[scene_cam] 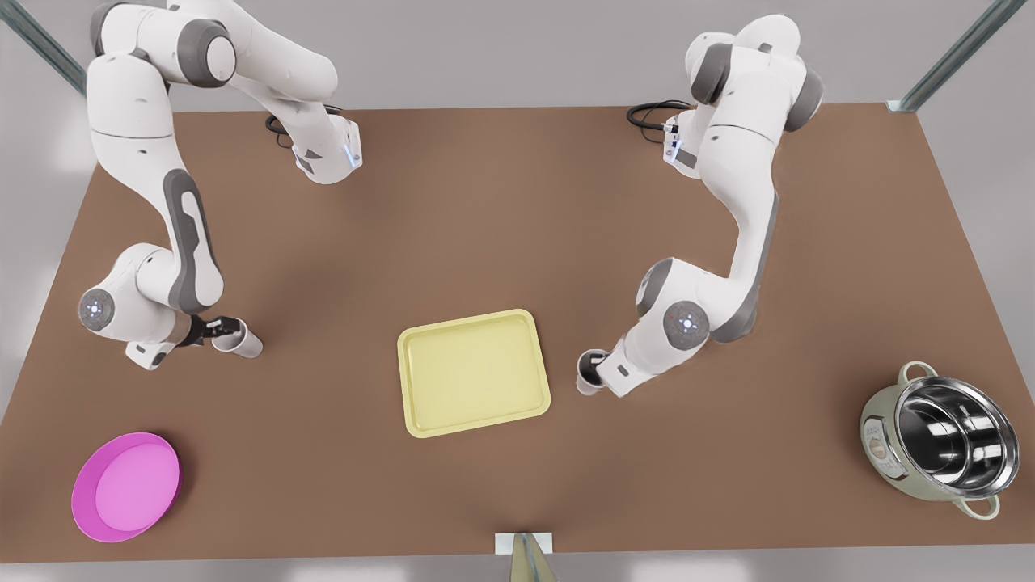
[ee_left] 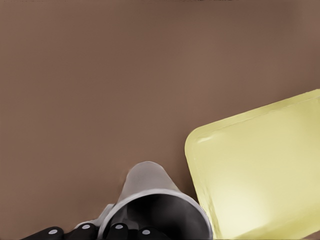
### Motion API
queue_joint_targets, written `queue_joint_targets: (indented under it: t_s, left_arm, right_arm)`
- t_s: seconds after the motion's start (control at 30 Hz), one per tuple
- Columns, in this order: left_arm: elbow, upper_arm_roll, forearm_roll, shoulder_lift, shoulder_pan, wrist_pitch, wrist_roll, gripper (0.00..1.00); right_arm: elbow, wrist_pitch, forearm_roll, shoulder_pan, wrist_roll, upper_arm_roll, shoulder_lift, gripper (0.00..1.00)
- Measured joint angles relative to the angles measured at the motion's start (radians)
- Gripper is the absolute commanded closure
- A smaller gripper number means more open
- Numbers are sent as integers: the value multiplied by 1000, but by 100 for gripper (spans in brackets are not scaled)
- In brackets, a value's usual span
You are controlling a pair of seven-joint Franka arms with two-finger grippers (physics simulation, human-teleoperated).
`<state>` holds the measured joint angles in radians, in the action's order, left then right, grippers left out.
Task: Use both arms to respectively pick up the white IKEA cups from the middle-left and middle-right positions, then place the white IKEA cups onto the middle-middle tray, ensuring that the cups remain upright and do not tip over
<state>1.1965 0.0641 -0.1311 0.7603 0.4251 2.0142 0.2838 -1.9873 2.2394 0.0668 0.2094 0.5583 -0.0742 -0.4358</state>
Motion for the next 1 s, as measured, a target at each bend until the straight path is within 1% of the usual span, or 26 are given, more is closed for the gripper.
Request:
queue_joint_targets:
  t_s: [0.07, 0.1, 0.13, 0.17, 0.3, 0.33, 0.37, 0.4, 0.43, 0.47, 0.53, 0.57, 0.6, 0.67, 0.8, 0.83, 0.9, 0.93, 1.0]
  left_arm:
    - [-114, 6, 7, 81, 69, -15, 70, 79]
    - [-150, 17, 9, 110, 87, -17, 107, 79]
    - [-171, 25, 11, 132, 101, -20, 142, 79]
    - [-182, 30, 11, 148, 109, -21, 176, 79]
    - [-192, 53, 13, 199, 139, -18, 296, 79]
    - [-192, 54, 13, 209, 142, -14, 324, 79]
    - [-191, 55, 13, 217, 144, -10, 350, 79]
    - [-191, 55, 12, 223, 145, -6, 375, 79]
    - [-191, 60, 12, 227, 146, -1, 398, 64]
    - [-190, 63, 10, 229, 147, 3, 419, 64]
    - [-190, 65, 9, 231, 147, 10, 459, 53]
    - [-189, 66, 9, 232, 147, 14, 477, 33]
    - [-188, 66, 8, 233, 147, 17, 494, 0]
    - [-188, 66, 6, 228, 141, 19, 524, 0]
    - [-188, 67, 3, 193, 129, -8, 574, 0]
    - [-189, 69, 3, 154, 113, -42, 586, 0]
    - [-191, 79, 5, -3, 18, -164, 604, 0]
    - [-193, 80, 23, -79, -48, -236, 599, 0]
    - [-196, 78, 81, -176, -209, -378, 545, 0]
  right_arm:
    - [-4, 17, 0, -1, 9, 0, -3, 0]
    - [-4, 24, 0, -1, 14, 1, -5, 6]
    - [-2, 30, -1, 0, 18, 1, -11, 17]
    - [0, 35, -1, 1, 23, 1, -16, 33]
    - [6, 55, -1, 2, 43, 2, -33, 51]
    - [8, 59, -1, 1, 49, 2, -35, 58]
    - [10, 62, -1, -1, 55, 3, -34, 68]
    - [12, 66, -1, -6, 60, 3, -33, 74]
    - [16, 68, -1, -13, 65, 3, -31, 78]
    - [22, 69, 0, -19, 70, 4, -29, 79]
    - [35, 68, 1, -33, 81, 4, -24, 79]
    - [51, 64, 2, -43, 87, 4, -22, 79]
    - [65, 60, 2, -55, 91, 4, -19, 79]
    - [101, 49, 4, -111, 93, 3, -10, 79]
    - [149, 19, 30, -312, 49, 4, -3, 79]
    - [151, 15, 43, -368, 29, 4, -3, 79]
    - [161, 14, 73, -460, -17, 4, -8, 79]
    - [164, 18, 85, -508, -45, 4, -9, 79]
    - [192, 29, 101, -599, -112, 4, -28, 79]
